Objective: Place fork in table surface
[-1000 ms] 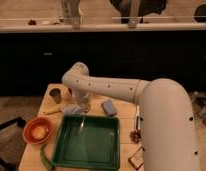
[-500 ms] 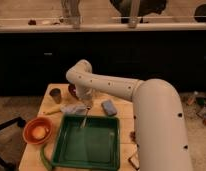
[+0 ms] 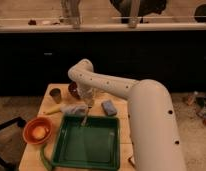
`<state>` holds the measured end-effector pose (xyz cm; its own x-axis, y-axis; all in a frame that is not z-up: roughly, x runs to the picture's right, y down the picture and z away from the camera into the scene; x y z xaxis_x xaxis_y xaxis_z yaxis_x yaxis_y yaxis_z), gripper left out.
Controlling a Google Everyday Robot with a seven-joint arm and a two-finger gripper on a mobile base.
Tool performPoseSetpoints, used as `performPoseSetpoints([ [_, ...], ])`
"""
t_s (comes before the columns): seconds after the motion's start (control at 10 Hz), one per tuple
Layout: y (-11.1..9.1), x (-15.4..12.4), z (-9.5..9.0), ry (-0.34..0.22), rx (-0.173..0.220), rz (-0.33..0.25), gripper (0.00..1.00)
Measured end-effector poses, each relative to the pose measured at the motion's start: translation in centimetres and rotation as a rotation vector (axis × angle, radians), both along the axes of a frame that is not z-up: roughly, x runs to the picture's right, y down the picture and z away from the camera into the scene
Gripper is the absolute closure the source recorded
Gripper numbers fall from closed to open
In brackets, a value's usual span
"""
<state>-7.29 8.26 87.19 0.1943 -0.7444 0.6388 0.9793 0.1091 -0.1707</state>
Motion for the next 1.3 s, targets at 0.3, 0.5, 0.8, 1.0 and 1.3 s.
performPoseSetpoints([
  [0.3,0.0,0.0,0.0,0.0,0.0,0.0,1.0],
  [0.5,0.1,0.3,0.1,0.033,-0.003,0.024,1.0],
  [0.8,-0.1,1.4,0.1,0.139,0.007,0.11,1.0],
  [1.0,-0.3,1.8,0.2,0.175,0.012,0.142,1.0],
  [1.3,-1.0,2.4,0.6,0.204,0.016,0.183,1.0],
])
